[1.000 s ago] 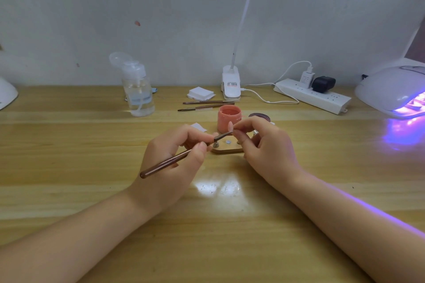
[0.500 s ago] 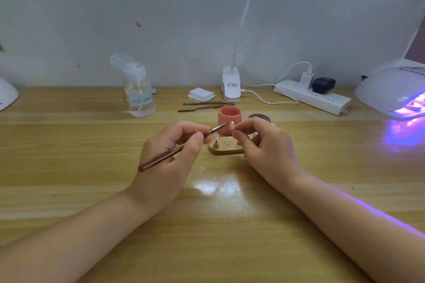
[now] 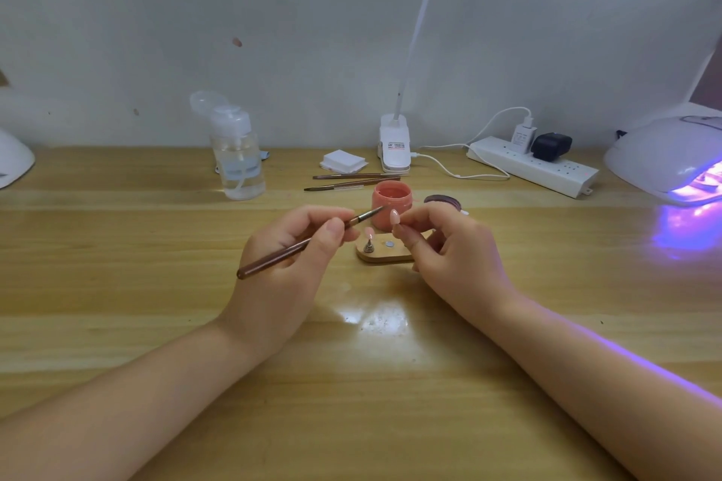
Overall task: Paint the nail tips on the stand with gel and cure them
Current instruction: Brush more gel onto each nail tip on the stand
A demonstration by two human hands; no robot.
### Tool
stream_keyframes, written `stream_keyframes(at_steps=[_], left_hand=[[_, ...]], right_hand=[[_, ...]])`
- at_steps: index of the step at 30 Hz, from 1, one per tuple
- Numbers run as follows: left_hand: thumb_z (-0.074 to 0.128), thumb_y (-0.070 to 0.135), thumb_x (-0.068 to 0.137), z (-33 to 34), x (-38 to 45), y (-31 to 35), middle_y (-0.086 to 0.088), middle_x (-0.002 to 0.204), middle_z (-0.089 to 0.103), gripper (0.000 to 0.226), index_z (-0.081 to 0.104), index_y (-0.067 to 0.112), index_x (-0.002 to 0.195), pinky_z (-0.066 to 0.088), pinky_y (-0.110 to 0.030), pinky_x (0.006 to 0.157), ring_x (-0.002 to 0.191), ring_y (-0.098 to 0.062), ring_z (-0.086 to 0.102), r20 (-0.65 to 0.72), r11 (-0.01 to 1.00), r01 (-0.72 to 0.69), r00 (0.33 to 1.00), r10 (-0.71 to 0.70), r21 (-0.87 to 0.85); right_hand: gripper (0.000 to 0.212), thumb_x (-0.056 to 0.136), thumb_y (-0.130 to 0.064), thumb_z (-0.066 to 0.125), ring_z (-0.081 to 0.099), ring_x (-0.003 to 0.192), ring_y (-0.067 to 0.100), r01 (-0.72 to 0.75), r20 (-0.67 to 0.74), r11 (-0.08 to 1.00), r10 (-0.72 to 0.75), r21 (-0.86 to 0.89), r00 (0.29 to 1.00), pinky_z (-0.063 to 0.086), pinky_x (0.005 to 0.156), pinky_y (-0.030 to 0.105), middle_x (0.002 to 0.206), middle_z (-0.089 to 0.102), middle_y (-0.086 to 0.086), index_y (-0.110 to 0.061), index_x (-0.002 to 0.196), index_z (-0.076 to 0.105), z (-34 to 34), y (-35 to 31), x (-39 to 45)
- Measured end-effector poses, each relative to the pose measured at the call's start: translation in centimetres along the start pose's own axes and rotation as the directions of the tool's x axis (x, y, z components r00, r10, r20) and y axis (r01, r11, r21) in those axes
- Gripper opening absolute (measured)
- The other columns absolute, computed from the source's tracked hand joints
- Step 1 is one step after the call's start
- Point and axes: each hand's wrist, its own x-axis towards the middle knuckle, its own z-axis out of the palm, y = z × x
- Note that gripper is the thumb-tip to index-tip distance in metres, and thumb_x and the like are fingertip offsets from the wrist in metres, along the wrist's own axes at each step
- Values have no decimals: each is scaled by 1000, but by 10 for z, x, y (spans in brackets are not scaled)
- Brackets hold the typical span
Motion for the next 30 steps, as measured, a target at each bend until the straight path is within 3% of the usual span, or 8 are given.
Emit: stream_keyframes(at_steps=[4, 8, 12, 16, 21, 24, 30], left_hand=[[54, 12, 86, -1, -2, 0, -2, 84, 73, 16, 69, 9, 88, 46, -10, 69, 77, -8, 69, 47, 999, -34, 998, 34, 0], [52, 29, 85, -1, -3, 1, -2, 86, 72, 22, 68, 14, 89, 46, -11, 70, 79, -7, 68, 39, 997, -77, 996, 76, 25], [58, 24, 90, 0, -3, 0, 8, 95, 75, 16, 69, 22, 101, 53, -24, 81, 93, -14, 70, 33, 1000, 7, 999, -8, 29], [59, 16, 89, -1, -4, 2, 1, 93, 74, 17, 71, 25, 95, 54, -33, 77, 87, -24, 70, 91, 998, -42, 995, 37, 48], [56, 32, 87, -2, -4, 1, 7, 94, 74, 19, 69, 23, 97, 55, -29, 83, 92, -17, 71, 63, 996, -62, 996, 58, 58], [60, 24, 91, 1, -3, -2, 9, 99, 74, 15, 69, 22, 101, 55, -31, 87, 96, -15, 71, 74, 999, -25, 997, 22, 44], [57, 19, 85, -2, -4, -1, -3, 88, 72, 11, 68, 15, 86, 51, -15, 73, 79, -10, 70, 59, 998, -64, 996, 65, -25]], right_hand=[[4, 89, -20, 68, 55, 52, 25, -5, -4, 1000, 5, 8, 1000, 52, 62, 48, 75, 63, -16, -16, 89, 70, 0, -1, 0], [7, 89, -23, 67, 56, 53, 26, 1, -17, 1000, -1, 9, 1000, 52, 62, 48, 74, 63, -16, -16, 89, 70, 0, -2, 0], [6, 89, -22, 67, 55, 54, 24, -3, -16, 1000, 4, 16, 1000, 52, 63, 48, 76, 64, -16, -17, 89, 71, 0, -2, 0], [4, 88, -16, 68, 59, 57, 22, -18, -18, 1000, 18, 6, 1000, 52, 63, 48, 77, 65, -15, -17, 91, 71, 0, 2, 0], [3, 89, -17, 68, 58, 56, 23, -10, -19, 1000, 10, 18, 1000, 52, 62, 48, 76, 64, -17, -17, 90, 71, 0, 2, 0], [4, 89, -17, 68, 57, 54, 22, -6, -15, 1000, 7, 23, 1000, 52, 62, 47, 75, 63, -17, -17, 90, 71, 1, 3, 0], [3, 89, -18, 68, 57, 56, 30, -39, -6, 998, 39, 45, 999, 52, 61, 48, 72, 63, -16, -19, 88, 70, 1, 5, 2]])
